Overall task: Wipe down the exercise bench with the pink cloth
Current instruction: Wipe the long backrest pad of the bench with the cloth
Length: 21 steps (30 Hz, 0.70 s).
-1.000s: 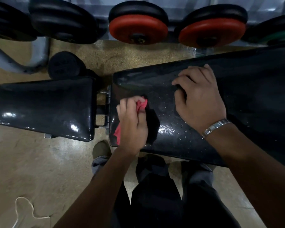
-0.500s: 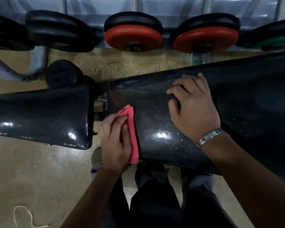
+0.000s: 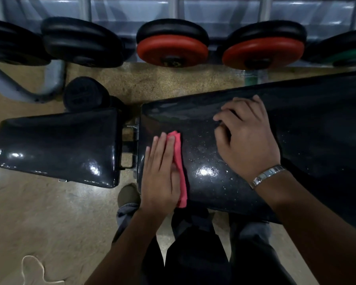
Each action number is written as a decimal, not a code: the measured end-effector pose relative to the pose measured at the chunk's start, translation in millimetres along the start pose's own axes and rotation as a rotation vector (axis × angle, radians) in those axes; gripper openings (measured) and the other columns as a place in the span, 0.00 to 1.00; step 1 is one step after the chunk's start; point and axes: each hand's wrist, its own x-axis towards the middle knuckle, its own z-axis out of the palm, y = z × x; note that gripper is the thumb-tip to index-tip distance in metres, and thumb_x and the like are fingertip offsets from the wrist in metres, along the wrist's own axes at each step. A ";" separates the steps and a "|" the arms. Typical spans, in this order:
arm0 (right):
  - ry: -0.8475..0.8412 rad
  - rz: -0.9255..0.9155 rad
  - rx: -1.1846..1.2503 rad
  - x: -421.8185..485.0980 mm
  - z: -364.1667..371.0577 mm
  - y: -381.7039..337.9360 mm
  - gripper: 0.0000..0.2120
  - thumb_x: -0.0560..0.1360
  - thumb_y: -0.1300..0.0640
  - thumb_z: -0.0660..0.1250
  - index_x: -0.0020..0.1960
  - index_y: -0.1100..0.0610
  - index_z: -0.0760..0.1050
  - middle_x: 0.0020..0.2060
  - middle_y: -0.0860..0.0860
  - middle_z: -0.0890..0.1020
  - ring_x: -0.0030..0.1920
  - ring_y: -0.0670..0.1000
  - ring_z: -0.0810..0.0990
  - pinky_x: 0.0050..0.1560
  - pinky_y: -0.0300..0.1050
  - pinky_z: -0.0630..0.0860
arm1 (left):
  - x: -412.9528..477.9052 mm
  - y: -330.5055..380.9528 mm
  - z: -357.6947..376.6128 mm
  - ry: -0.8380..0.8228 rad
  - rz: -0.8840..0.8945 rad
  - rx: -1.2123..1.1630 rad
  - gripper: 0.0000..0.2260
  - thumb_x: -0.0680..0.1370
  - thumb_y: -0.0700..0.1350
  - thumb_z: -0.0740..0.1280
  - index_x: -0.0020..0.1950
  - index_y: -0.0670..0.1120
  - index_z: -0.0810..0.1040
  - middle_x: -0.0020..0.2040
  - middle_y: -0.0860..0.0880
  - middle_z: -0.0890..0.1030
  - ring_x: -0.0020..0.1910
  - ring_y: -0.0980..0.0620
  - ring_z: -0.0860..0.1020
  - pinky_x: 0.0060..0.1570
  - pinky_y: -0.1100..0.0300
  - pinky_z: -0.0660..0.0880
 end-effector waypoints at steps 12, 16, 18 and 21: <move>0.024 0.017 0.023 1.5 0.1 -0.7 0.13 0.77 0.59 0.59 0.51 0.60 0.82 0.52 0.56 0.82 0.63 0.61 0.77 0.74 0.66 0.64 | 0.6 -8.4 3.6 -0.044 0.075 -0.007 0.27 0.85 0.47 0.47 0.85 0.42 0.55 0.87 0.48 0.54 0.86 0.47 0.48 0.83 0.36 0.51; 0.002 0.019 -0.008 2.3 0.5 -0.9 0.13 0.77 0.59 0.59 0.50 0.60 0.82 0.52 0.56 0.81 0.62 0.61 0.77 0.74 0.65 0.64 | 51.8 8.0 7.8 0.055 -0.237 -0.070 0.29 0.84 0.50 0.45 0.86 0.49 0.52 0.87 0.54 0.51 0.86 0.54 0.44 0.84 0.44 0.45; -0.003 0.022 -0.018 2.4 0.5 -1.1 0.13 0.77 0.59 0.59 0.50 0.60 0.82 0.52 0.56 0.82 0.62 0.61 0.77 0.74 0.65 0.64 | 63.1 25.8 11.7 0.065 -0.227 -0.065 0.30 0.82 0.49 0.44 0.86 0.47 0.52 0.87 0.53 0.50 0.86 0.52 0.43 0.84 0.44 0.44; 0.000 0.024 -0.014 1.6 -0.1 -1.3 0.13 0.77 0.59 0.59 0.50 0.60 0.82 0.52 0.56 0.82 0.62 0.61 0.78 0.74 0.65 0.64 | 35.8 32.6 9.1 -0.042 0.035 -0.032 0.30 0.82 0.45 0.47 0.86 0.45 0.53 0.87 0.50 0.50 0.86 0.47 0.43 0.84 0.40 0.44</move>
